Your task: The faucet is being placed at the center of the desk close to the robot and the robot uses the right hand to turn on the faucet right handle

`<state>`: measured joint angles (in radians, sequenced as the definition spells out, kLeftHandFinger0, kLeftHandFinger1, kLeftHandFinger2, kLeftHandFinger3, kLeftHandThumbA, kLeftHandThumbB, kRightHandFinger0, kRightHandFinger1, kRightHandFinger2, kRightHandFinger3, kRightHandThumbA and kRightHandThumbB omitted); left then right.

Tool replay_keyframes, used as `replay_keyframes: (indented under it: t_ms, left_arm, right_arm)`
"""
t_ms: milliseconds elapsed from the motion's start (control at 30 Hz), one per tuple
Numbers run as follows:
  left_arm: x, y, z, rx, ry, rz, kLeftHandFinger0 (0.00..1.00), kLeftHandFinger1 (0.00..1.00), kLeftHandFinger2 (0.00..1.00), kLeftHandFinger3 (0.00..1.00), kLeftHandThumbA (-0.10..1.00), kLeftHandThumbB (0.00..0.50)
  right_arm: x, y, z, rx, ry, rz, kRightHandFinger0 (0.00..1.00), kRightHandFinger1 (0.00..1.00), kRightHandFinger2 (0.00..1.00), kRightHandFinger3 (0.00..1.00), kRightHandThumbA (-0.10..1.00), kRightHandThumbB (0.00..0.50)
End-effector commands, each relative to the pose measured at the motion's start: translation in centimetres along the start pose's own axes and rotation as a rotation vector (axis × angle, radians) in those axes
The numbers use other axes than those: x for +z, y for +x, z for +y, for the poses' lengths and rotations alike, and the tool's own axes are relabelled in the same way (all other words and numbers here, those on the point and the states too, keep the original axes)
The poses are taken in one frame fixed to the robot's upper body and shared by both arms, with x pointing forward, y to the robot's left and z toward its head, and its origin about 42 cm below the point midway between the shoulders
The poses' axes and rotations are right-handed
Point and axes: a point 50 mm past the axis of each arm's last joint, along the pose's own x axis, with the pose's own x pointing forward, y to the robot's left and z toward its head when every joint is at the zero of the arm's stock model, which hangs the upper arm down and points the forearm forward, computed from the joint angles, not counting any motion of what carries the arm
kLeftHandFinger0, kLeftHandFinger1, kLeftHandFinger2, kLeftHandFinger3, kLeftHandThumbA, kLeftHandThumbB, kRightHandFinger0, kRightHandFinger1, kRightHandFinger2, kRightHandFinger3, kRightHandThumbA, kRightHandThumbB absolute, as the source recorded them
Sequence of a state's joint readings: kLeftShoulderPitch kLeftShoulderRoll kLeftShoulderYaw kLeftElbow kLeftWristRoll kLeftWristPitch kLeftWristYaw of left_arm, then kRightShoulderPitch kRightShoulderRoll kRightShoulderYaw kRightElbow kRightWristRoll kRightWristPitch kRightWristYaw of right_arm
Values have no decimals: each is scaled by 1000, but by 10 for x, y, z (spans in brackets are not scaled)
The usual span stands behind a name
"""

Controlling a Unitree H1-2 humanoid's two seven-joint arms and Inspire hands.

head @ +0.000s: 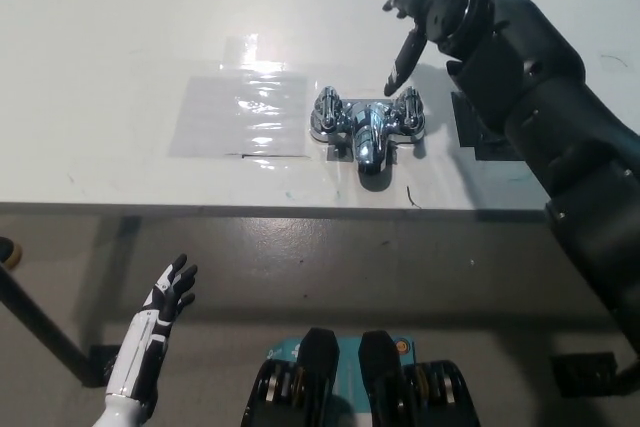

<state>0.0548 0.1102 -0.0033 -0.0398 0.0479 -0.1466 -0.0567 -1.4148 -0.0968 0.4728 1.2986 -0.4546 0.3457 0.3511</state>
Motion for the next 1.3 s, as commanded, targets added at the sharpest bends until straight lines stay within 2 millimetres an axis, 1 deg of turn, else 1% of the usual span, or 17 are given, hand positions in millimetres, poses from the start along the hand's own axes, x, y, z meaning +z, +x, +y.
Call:
replay_keyframes:
  t_ms: [0, 100, 133, 200, 267, 367, 500, 667, 767, 833, 867, 967, 1067, 1167, 1200, 1233, 1267]
  left_arm:
    - [13, 7, 5, -11, 27, -71, 1000, 1000, 1000, 1000, 1000, 176]
    - [13, 7, 4, -12, 22, -80, 1000, 1000, 1000, 1000, 1000, 167]
    - [13, 7, 4, -9, 20, -77, 1000, 1000, 1000, 1000, 1000, 175]
    - [13, 8, 4, -9, 24, -80, 1000, 1000, 1000, 1000, 1000, 175]
    - [13, 8, 4, -9, 26, -80, 1000, 1000, 1000, 1000, 1000, 179]
    - [15, 9, 5, -11, 23, -80, 1000, 1000, 1000, 1000, 1000, 173]
    - [15, 9, 5, -12, 21, -80, 1000, 1000, 1000, 1000, 1000, 179]
    - [15, 9, 6, -4, 22, -77, 1000, 1000, 1000, 1000, 1000, 176]
    - [17, 10, 6, -3, 18, -78, 1000, 1000, 1000, 1000, 1000, 178]
    - [17, 10, 7, -6, 26, -77, 1000, 1000, 1000, 1000, 1000, 184]
    - [17, 11, 7, -5, 27, -77, 1000, 1000, 1000, 1000, 1000, 180]
    - [18, 11, 7, -6, 19, -82, 1000, 1000, 1000, 1000, 1000, 175]
    - [18, 12, 7, -7, 25, -84, 1000, 1000, 1000, 1000, 1000, 169]
    - [19, 13, 7, -8, 32, -90, 1000, 1000, 1000, 1000, 1000, 152]
    - [19, 13, 7, -7, 32, -92, 1000, 1000, 1000, 1000, 1000, 151]
    - [19, 14, 7, -7, 31, -94, 1000, 1000, 1000, 1000, 1000, 149]
    - [18, 14, 7, -7, 30, -94, 1000, 1000, 1000, 1000, 1000, 152]
  right_arm:
    - [14, -7, -19, -79, -62, -26, 1000, 1000, 1000, 1000, 1000, 368]
    - [10, -5, -13, -72, -78, -31, 1000, 1000, 1000, 1000, 1000, 371]
    - [9, -4, -11, -67, -78, -36, 1000, 1000, 1000, 1000, 1000, 362]
    - [7, -2, -8, -62, -78, -36, 1000, 1000, 1000, 1000, 1000, 356]
    - [6, -2, -6, -60, -83, -35, 1000, 1000, 1000, 1000, 1000, 356]
    - [5, -1, -5, -57, -75, -35, 1000, 1000, 1000, 1000, 1000, 356]
    - [2, 0, -2, -46, -105, -18, 1000, 1000, 1000, 1000, 1000, 380]
    - [-2, 2, 2, -33, -79, 4, 1000, 1000, 1000, 1000, 1000, 389]
    - [-3, 2, 2, -33, -89, 10, 1000, 1000, 1000, 1000, 1000, 378]
    - [-4, 3, 2, -21, -109, 12, 1000, 1000, 1000, 1000, 1000, 353]
    - [-4, 3, 1, -23, -113, 13, 1000, 1000, 1000, 1000, 1000, 352]
    - [-7, 3, 3, -33, -141, 29, 1000, 1000, 1000, 1000, 1000, 369]
    - [-9, 4, 3, -31, -150, 40, 1000, 1000, 1000, 1000, 1000, 369]
    - [-11, 4, 2, -42, -147, 47, 1000, 1000, 1000, 1000, 1000, 372]
    - [-13, 3, -1, -50, -160, 59, 1000, 1000, 1000, 1000, 1000, 396]
    - [-14, 3, -2, -52, -171, 64, 1000, 1000, 1000, 1000, 1000, 399]
    - [-15, 3, -4, -54, -179, 77, 1000, 1000, 1000, 1000, 1000, 418]
